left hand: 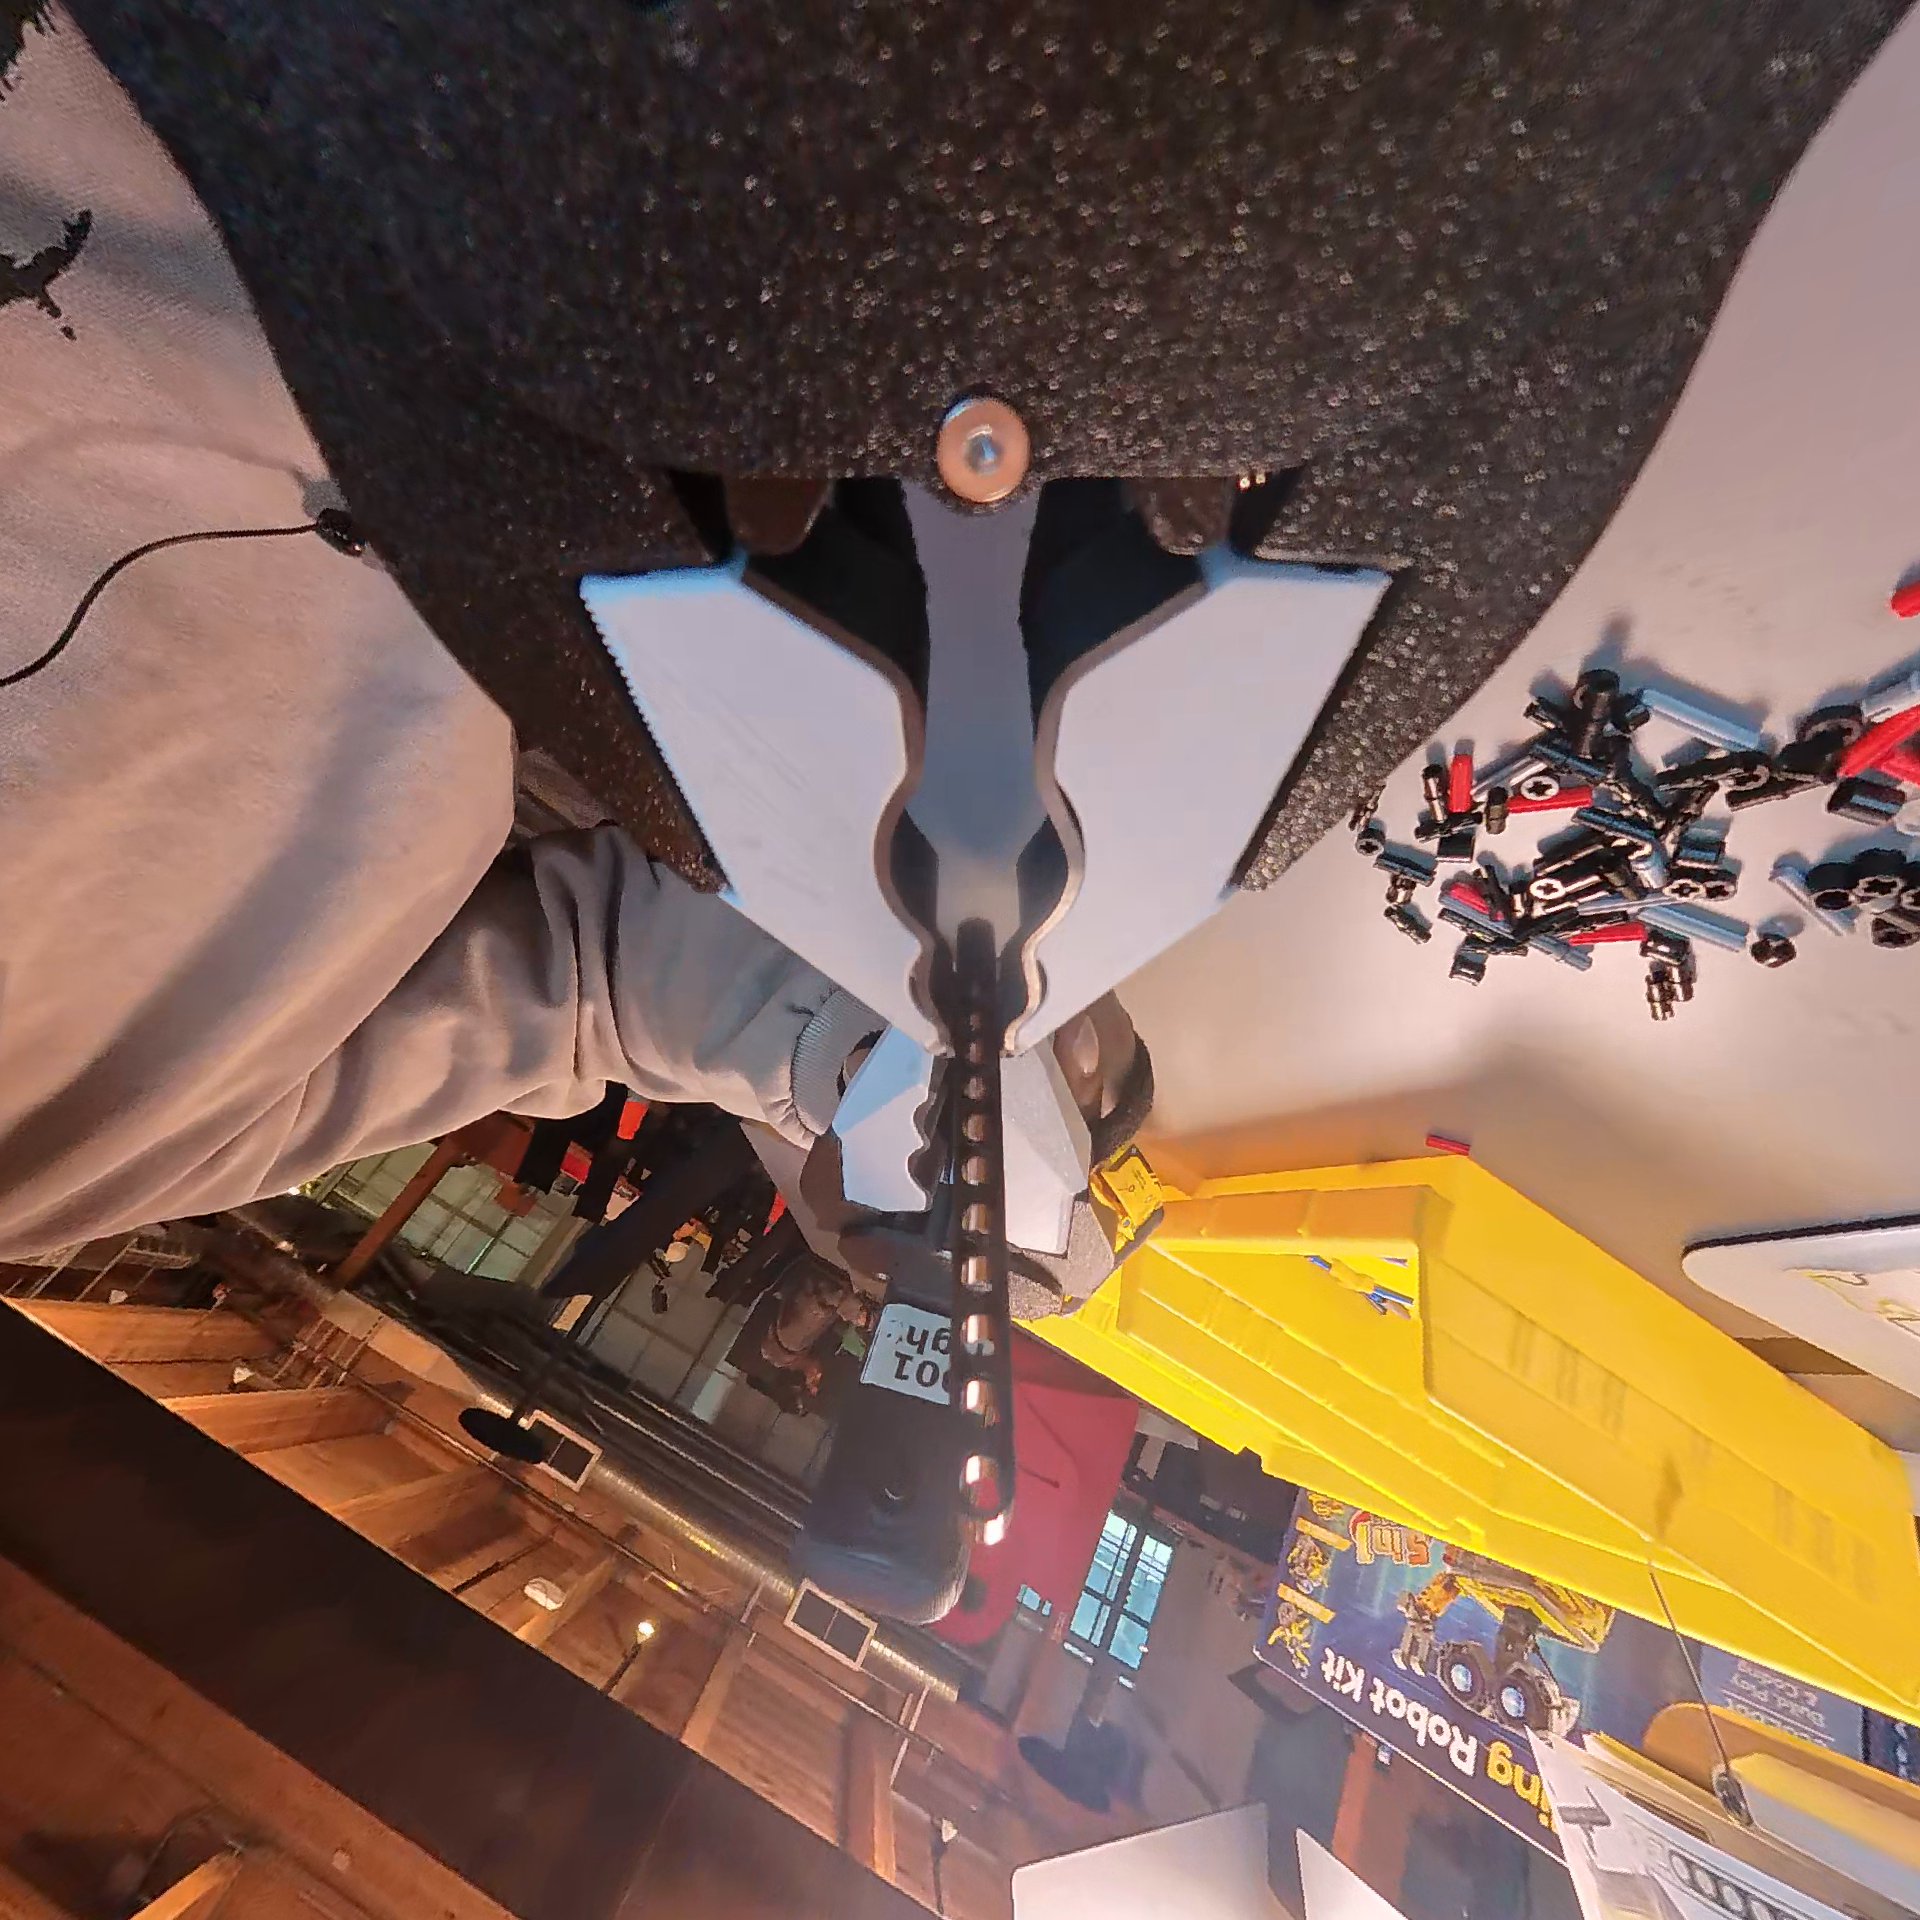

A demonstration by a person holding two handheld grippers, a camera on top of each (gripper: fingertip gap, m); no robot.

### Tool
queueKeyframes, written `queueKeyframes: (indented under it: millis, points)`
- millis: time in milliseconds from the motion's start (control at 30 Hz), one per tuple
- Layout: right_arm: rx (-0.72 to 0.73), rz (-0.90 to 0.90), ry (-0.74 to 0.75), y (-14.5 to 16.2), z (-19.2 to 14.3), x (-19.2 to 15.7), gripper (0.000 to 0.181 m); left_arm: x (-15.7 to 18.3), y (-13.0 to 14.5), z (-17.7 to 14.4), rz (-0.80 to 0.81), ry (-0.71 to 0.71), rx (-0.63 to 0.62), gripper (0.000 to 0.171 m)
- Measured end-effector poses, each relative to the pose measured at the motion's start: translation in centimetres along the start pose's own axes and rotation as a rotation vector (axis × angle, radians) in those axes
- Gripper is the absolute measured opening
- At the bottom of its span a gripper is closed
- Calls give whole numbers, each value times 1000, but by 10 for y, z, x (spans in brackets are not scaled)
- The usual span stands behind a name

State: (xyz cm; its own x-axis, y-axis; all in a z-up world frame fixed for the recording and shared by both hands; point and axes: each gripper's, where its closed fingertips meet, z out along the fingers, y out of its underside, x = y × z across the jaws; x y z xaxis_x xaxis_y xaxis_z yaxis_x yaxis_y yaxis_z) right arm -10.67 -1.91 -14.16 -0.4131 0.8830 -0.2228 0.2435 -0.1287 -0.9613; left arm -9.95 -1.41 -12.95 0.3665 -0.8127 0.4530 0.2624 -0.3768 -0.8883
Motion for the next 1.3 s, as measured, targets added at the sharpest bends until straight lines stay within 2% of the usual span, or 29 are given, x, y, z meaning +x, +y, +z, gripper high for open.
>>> queueKeyframes:
  millis: [233, 333, 567, 700, 900, 967, 1033, 1100, 1133, 1200, 1300]
  points:
    - [-14, -9, -2, 4, 0, -1, 3, 2, 4, 1, 31, -4, -31, 8]
    - [12, -4, -12, -1, -1, -3, 3, 7, 8, 1, 55, 17, -60, 18]
    - [37, 2, -34, -3, -1, -9, 3, 8, 9, 0, 112, -4, -81, 10]
    - [26, -9, -36, 1, -1, -9, 2, 9, 14, 0, 157, -23, -127, 8]
    - [-40, -89, -32, 10, -2, -9, 1, 7, 26, 0, 254, -71, -272, 7]
    - [-32, -87, -55, 8, -13, -9, 2, -6, 24, -12, 260, -141, -283, 7]
    - [76, -71, 22, -15, -55, 7, 1, -21, 6, -44, 234, -216, -216, 7]
    - [88, -96, 163, -24, -72, 26, 1, -22, 6, -42, 267, -231, -229, 8]
    - [63, -109, 242, -21, -69, 39, 2, -22, 10, -33, 264, -227, -238, 8]
    - [-80, -118, 411, 3, -57, 74, 2, -26, 19, -19, 227, -227, -278, 7]
    - [-225, -135, 482, 31, -33, 99, 2, -36, 24, -16, 221, -263, -292, 7]
